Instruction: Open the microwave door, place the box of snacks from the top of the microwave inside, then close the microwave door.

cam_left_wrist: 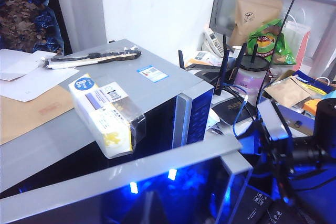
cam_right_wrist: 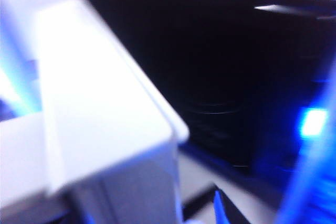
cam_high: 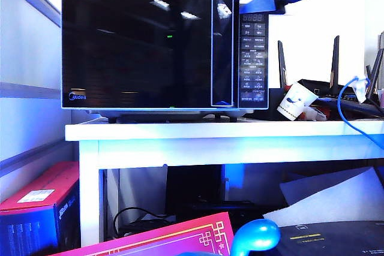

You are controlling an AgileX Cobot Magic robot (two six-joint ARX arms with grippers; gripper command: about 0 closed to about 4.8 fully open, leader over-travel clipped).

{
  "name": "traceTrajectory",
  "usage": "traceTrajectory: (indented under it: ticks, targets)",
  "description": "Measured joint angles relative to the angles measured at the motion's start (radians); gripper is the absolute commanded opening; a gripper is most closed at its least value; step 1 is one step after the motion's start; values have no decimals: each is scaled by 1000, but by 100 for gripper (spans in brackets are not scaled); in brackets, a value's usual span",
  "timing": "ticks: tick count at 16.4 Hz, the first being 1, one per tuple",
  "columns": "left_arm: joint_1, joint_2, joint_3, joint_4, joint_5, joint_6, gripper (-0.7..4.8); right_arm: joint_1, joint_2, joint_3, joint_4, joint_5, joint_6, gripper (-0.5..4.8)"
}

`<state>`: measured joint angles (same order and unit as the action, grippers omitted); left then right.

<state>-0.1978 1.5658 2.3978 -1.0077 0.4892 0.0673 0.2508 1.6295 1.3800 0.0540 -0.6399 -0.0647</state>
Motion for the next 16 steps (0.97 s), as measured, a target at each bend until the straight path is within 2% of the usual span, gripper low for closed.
traceTrajectory:
  ticks: [4,10,13,14,16]
  targets:
    - [0,0,0,-2,0,0,-6,3,-5,-3,-35,-161,0,332]
    - [0,0,0,-7,0,0,-6,-2,-85,-9,-150,-291,-2,332]
    - [0,1,0,-8,0,0,-6,5,-117,6,-67,-370,40,322]
    - [0,1,0,-7,-1,0,-6,6,-121,6,-66,-393,55,305]
    - [0,1,0,-7,-1,0,-6,5,-116,5,-71,-412,69,305]
